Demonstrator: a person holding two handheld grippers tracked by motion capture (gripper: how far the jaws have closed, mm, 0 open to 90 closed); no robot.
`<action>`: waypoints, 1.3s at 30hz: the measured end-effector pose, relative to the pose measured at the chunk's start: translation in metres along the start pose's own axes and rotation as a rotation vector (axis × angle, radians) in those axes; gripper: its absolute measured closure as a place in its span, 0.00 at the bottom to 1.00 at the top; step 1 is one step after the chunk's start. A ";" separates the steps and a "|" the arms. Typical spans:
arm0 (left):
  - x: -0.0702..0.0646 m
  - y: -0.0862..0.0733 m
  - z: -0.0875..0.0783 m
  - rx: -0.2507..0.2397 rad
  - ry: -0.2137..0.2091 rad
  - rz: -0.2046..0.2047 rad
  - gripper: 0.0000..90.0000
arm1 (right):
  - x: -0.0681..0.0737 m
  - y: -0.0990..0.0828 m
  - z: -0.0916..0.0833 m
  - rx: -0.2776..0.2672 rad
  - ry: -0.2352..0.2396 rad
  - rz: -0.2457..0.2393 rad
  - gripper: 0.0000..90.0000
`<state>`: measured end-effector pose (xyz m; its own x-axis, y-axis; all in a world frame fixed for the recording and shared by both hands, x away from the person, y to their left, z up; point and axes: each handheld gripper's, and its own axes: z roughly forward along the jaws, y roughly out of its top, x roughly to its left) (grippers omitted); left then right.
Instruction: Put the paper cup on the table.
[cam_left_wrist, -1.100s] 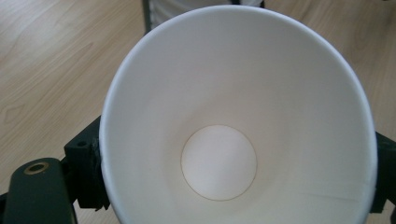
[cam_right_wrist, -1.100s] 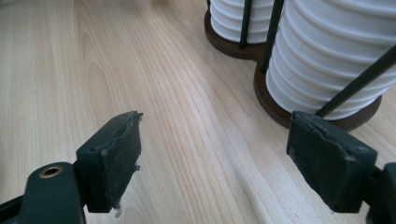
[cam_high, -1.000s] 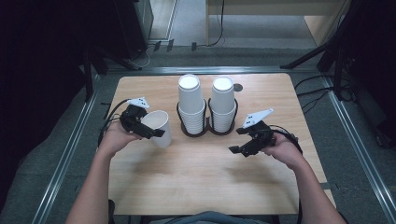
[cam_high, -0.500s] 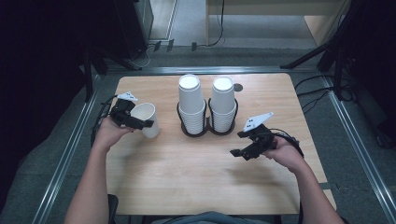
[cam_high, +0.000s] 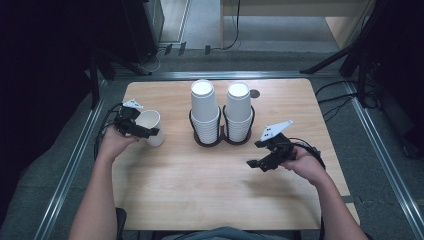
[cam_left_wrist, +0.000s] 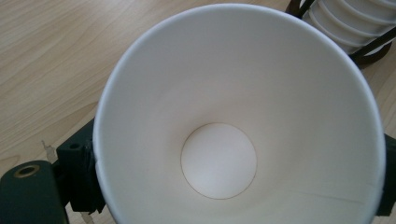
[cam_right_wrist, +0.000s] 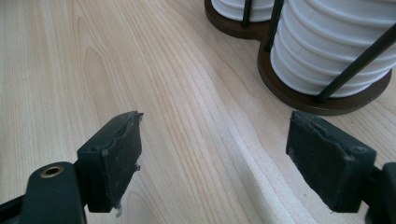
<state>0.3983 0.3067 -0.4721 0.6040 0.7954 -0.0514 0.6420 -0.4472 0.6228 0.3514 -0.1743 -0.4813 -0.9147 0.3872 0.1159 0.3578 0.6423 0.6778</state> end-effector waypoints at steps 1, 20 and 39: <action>0.000 0.000 0.000 0.000 -0.003 0.000 0.09 | 0.000 0.000 0.000 -0.003 -0.001 -0.003 0.21; -0.002 0.002 -0.001 0.012 -0.050 -0.033 0.00 | -0.001 0.002 -0.001 -0.010 -0.001 -0.005 0.21; 0.004 0.007 -0.029 -0.046 -0.066 -0.100 0.00 | 0.000 0.001 0.000 0.000 0.001 -0.010 0.21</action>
<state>0.3913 0.3187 -0.4448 0.5690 0.8057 -0.1649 0.6789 -0.3470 0.6471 0.3518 -0.1735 -0.4803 -0.9183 0.3804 0.1096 0.3487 0.6463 0.6787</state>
